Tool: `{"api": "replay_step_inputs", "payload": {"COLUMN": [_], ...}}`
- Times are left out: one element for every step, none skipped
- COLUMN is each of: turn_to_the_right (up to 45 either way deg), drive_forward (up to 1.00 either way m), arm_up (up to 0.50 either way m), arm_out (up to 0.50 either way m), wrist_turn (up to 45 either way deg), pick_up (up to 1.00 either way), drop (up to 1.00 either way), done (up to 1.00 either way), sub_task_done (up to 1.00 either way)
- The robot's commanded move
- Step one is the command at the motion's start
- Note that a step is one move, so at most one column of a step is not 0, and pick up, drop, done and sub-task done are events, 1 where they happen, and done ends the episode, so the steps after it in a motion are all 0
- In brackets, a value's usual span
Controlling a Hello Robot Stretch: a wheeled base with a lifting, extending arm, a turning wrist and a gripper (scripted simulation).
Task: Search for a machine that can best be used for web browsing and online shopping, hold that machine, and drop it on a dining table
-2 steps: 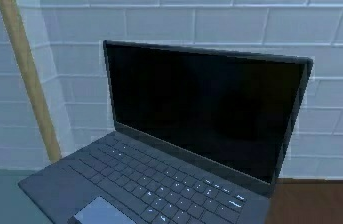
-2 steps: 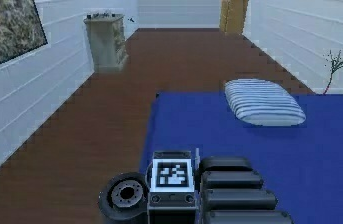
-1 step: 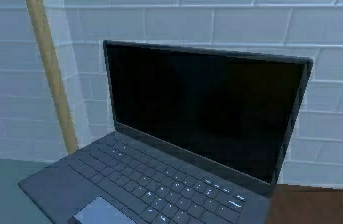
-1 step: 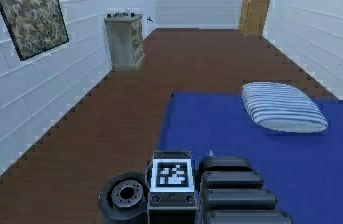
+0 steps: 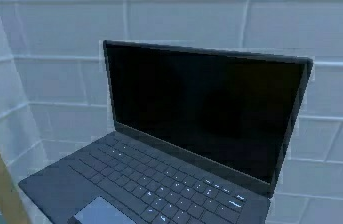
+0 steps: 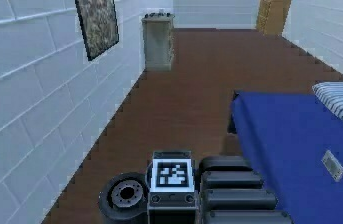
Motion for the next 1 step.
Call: {"api": "replay_step_inputs", "payload": {"turn_to_the_right": [-45.0], "drive_forward": [0.00], "arm_up": [0.00], "arm_out": [0.00], "wrist_turn": [0.0], "pick_up": [0.00], "drop": [0.00], "done": [0.00], "sub_task_done": [0.00]}}
